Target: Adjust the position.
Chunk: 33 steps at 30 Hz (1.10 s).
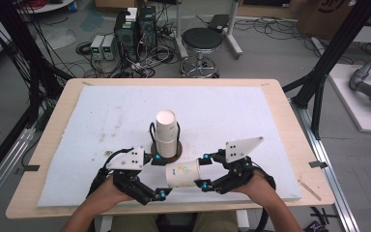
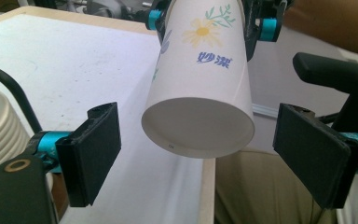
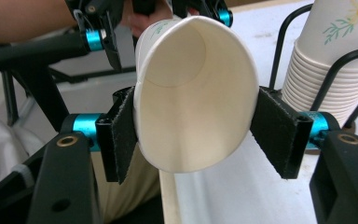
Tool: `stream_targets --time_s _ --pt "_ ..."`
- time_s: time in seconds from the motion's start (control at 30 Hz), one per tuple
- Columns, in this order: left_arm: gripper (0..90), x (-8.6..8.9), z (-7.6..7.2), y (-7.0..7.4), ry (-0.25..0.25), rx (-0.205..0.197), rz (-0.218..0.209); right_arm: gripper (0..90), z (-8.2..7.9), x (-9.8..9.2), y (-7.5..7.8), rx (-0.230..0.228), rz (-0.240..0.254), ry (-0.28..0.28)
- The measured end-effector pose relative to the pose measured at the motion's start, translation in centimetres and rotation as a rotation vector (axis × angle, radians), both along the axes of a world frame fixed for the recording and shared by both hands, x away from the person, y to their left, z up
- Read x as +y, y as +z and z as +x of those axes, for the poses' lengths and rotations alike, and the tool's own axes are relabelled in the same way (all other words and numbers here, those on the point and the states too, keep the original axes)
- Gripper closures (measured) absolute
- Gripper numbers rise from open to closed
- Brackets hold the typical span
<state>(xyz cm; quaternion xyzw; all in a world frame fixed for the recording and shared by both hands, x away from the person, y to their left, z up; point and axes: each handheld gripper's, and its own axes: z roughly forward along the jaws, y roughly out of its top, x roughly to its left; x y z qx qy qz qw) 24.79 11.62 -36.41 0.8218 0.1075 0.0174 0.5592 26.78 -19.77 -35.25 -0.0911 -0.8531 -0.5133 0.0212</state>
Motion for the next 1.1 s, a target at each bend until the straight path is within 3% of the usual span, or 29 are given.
stream_targets --time_s 0.1,0.13,0.37,0.43,1.1 --pt "15.3 0.1 0.0 0.2 0.011 -0.009 0.014 35.3 0.1 0.1 0.3 -0.011 -0.022 0.005" --pt "15.3 0.1 0.1 0.4 0.014 -0.013 0.025 35.2 0.3 0.4 0.7 -0.021 -0.062 0.003" --pt "15.4 0.2 0.4 0.9 0.018 -0.021 0.067 35.2 0.6 1.3 1.6 -0.053 -0.148 0.016" --pt "15.4 0.1 0.5 1.0 0.02 -0.025 0.085 35.2 0.7 2.0 2.0 -0.062 -0.2 0.025" --pt "17.9 -1.3 0.8 1.1 -0.005 -0.04 0.226 35.2 1.1 5.7 3.9 -0.105 -0.422 0.095"
